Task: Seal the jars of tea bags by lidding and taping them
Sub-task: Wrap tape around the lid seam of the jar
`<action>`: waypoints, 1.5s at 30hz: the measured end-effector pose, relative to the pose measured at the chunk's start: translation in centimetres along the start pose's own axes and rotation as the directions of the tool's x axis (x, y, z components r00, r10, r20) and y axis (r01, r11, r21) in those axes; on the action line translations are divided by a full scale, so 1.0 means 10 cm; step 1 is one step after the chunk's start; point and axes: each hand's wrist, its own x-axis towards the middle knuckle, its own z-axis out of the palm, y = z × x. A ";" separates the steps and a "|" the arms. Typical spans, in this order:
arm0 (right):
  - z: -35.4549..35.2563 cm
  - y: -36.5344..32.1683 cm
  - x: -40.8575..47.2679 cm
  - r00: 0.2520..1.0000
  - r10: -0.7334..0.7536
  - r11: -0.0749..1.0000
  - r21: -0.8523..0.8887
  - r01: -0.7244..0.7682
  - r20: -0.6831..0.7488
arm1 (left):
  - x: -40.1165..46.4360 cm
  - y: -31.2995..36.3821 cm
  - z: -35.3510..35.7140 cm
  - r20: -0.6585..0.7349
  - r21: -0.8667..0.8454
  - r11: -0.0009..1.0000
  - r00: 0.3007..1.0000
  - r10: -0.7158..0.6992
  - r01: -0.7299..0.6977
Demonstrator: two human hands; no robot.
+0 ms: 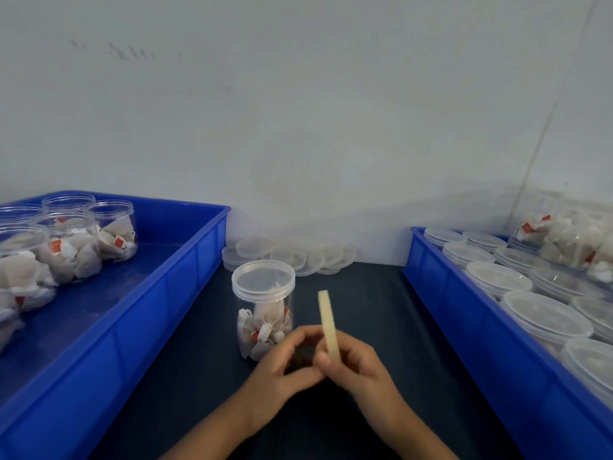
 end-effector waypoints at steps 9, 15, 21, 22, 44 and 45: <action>-0.07 0.09 -0.02 0.989 0.111 0.743 -0.669 -0.018 0.098 | 0.04 0.01 0.04 -0.166 -0.112 0.992 0.986 0.033 -0.052; -0.05 -0.01 -0.03 0.966 0.013 0.937 -0.333 -0.102 -0.258 | 0.05 -0.11 0.06 -0.032 0.437 0.891 0.988 0.149 -0.121; -0.03 -0.14 0.00 0.928 0.227 0.939 0.319 -0.128 -0.297 | 0.04 -0.08 0.00 0.069 0.664 0.708 0.963 0.261 -0.239; -0.03 -0.17 0.01 0.923 0.257 0.908 0.398 -0.130 -0.287 | 0.04 -0.08 -0.01 0.094 0.708 0.657 0.957 0.276 -0.259; -0.08 -0.08 -0.05 0.974 0.211 0.798 -0.590 -0.121 0.087 | 0.04 0.16 0.12 -0.256 -0.292 0.953 0.953 -0.161 0.082; -0.08 -0.06 -0.05 0.970 0.224 0.761 -0.639 -0.113 0.096 | 0.05 0.16 0.13 -0.254 -0.318 0.943 0.950 -0.183 0.097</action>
